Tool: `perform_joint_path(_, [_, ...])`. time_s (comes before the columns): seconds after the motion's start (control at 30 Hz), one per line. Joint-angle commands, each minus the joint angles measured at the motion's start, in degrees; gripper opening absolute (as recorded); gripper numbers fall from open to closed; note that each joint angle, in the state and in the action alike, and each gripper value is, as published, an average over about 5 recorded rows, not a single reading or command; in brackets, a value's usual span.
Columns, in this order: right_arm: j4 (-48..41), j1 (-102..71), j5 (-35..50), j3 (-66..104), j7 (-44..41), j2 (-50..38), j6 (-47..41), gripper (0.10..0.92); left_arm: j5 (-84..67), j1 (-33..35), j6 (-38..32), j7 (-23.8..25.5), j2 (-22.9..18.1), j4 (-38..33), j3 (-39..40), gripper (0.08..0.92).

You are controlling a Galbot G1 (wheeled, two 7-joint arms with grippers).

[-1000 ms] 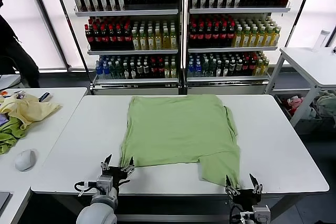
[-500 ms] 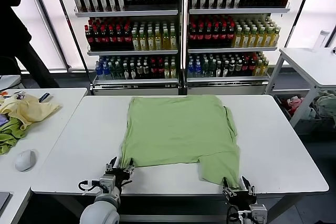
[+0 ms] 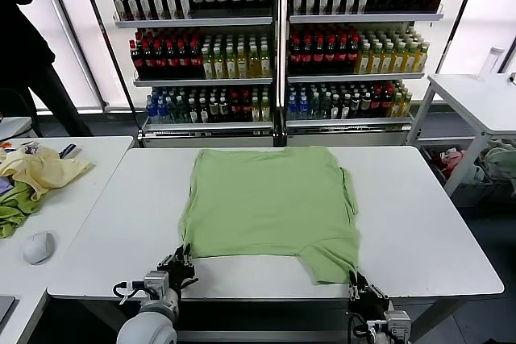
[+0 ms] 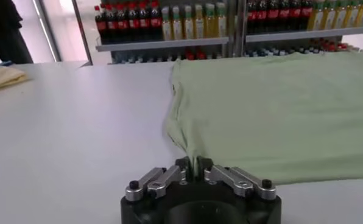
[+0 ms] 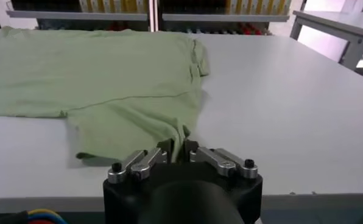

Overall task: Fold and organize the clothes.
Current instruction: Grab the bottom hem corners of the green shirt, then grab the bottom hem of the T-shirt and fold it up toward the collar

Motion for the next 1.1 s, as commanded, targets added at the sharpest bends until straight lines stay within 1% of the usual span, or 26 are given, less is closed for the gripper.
perform_joint_path(0.03, [2.32,0.12,0.69,0.88,-2.0,-0.71,4.49,0.129,-7.61,0.86,-2.08,0.94,1.25,-7.6,-1.13,0.11])
perform_joint_path(0.2, [4.04,1.11,2.01,2.83,-2.82,-2.37,6.46,0.129,-8.96,0.01,-3.79,1.68,3.56,-11.86,-1.55,0.11])
perform_joint_path(0.37, [2.79,4.76,3.6,3.81,-2.71,-4.7,7.02,0.129,-10.34,-2.81,-4.91,2.33,6.1,-10.82,-1.18,0.11])
perform_joint_path(0.53, [-1.29,11.4,4.83,3.21,-2.19,-7.2,7.13,0.129,-11.53,-8.13,-6.1,3.0,8.17,-5.46,-0.04,0.11])
perform_joint_path(0.7, [-6.53,19.4,6.19,1.34,-1.74,-9.31,7.02,0.129,-12.8,-13.82,-6.61,3.43,9.23,0.82,1.86,0.11])
perform_joint_path(0.93, [-14.79,27.76,6.64,-2.9,-1.57,-11.04,6.58,0.129,-11.99,-21.23,-6.95,3.57,9.17,9.99,5.84,0.11])
perform_joint_path(1.1, [-18.54,32.09,6.56,-6.07,-1.55,-12.2,6.19,0.129,-10.43,-24.05,-7.35,3.46,8.42,14.12,8.01,0.11])
